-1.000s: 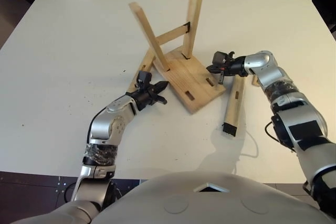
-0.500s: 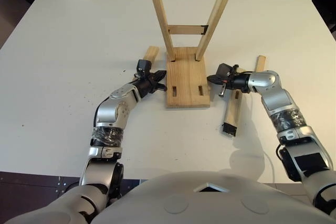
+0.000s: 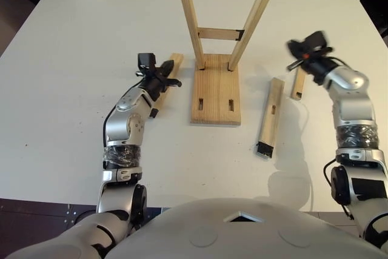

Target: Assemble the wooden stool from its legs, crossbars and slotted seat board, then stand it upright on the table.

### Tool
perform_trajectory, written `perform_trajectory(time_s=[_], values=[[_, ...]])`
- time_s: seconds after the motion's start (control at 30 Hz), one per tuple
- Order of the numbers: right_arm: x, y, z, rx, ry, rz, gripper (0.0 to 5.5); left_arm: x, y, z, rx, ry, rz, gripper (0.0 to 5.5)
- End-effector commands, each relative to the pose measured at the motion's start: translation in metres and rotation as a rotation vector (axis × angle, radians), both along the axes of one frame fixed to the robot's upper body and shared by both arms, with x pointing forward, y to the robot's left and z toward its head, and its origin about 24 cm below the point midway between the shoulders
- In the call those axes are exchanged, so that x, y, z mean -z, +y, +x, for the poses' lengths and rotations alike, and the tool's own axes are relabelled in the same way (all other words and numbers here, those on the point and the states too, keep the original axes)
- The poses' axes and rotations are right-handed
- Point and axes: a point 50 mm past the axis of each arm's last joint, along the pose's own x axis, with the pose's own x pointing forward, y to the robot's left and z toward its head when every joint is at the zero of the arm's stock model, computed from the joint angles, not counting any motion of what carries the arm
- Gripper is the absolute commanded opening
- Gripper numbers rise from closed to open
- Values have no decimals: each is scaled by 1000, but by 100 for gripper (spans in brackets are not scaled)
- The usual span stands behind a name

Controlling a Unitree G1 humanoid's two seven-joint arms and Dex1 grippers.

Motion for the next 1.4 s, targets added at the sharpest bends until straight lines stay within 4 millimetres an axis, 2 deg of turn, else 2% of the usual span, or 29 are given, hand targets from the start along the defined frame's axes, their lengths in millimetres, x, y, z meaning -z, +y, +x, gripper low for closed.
perform_trajectory(time_s=[0.03, 0.17, 0.27, 0.43, 0.6, 0.83, 0.9, 1.13, 1.33, 1.4], values=[[26, 15, -27, 164, -3, 163, 110, 7, -8, -19, -121, -3, -16, 0], [43, 34, -52, 244, 59, 206, 166, 4, -19, -25, -146, -12, -47, 0], [51, 40, -66, 260, 109, 218, 205, 1, -14, -21, -159, -15, -43, 0], [60, 41, -74, 296, 170, 191, 276, 0, 0, -17, -192, -21, -71, 0], [81, 40, -79, 326, 295, 168, 336, 1, 3, -15, -194, -23, -74, 0], [113, 39, -77, 411, 475, 190, 336, 7, -5, -18, -169, -8, -87, 0], [119, 40, -79, 432, 497, 194, 314, 9, -7, -17, -162, -5, -86, 0], [126, 47, -103, 486, 521, 251, 221, 8, -8, -16, -169, 3, -70, 0], [122, 51, -100, 491, 489, 314, 137, 8, -4, -18, -202, 7, -62, 0], [121, 52, -99, 483, 477, 296, 131, 7, -4, -16, -209, 2, -54, 0]])
